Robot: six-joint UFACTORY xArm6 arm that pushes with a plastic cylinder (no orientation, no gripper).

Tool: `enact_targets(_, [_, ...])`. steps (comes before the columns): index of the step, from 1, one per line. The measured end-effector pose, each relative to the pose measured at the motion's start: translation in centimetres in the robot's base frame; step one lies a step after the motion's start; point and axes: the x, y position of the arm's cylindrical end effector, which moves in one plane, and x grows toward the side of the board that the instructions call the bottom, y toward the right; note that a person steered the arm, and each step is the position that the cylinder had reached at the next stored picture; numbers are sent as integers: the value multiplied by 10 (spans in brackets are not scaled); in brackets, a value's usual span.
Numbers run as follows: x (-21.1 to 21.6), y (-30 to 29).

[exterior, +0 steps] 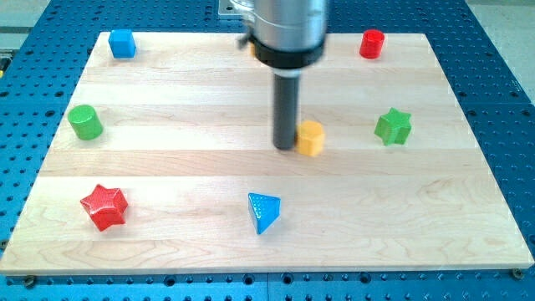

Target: Place the hexagon bottom right of the board

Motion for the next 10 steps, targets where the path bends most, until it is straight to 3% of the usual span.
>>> enact_targets(1, [-24,-1])
enact_targets(2, [-18,32])
enact_targets(3, [61,59])
enact_targets(4, [94,98])
enact_targets(6, [102,151])
enact_targets(7, [73,189])
enact_targets(8, [74,242])
enact_targets(10, [34,72])
